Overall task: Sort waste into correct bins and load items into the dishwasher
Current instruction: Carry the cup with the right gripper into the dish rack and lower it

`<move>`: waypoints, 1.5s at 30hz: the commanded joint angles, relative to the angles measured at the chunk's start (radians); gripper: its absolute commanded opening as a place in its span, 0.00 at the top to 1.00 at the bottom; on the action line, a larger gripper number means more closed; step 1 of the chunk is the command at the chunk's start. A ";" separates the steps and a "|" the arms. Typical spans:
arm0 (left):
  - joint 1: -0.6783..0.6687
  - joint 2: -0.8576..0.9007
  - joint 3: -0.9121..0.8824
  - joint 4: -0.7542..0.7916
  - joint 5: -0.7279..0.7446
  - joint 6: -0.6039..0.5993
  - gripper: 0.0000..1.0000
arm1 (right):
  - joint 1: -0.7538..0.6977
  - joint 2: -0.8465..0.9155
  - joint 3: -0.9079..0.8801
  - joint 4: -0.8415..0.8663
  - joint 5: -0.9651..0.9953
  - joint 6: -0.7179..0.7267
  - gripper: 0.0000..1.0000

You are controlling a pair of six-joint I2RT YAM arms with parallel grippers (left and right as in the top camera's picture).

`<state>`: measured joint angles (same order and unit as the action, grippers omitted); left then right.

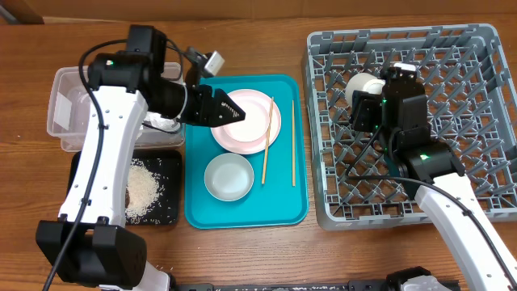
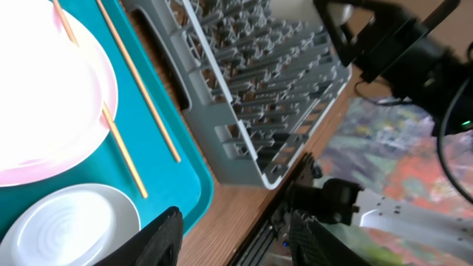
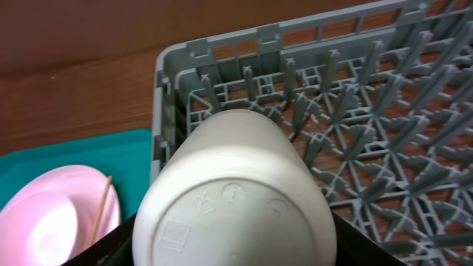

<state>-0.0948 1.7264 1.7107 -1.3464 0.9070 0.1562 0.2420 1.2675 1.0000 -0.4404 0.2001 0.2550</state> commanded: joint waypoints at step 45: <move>-0.057 0.006 0.007 0.008 -0.110 -0.009 0.51 | -0.002 0.290 0.021 0.203 0.100 -0.051 0.29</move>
<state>-0.1493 1.7264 1.7107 -1.3392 0.7986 0.1562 0.2420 1.5517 1.0000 -0.2466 0.2813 0.2073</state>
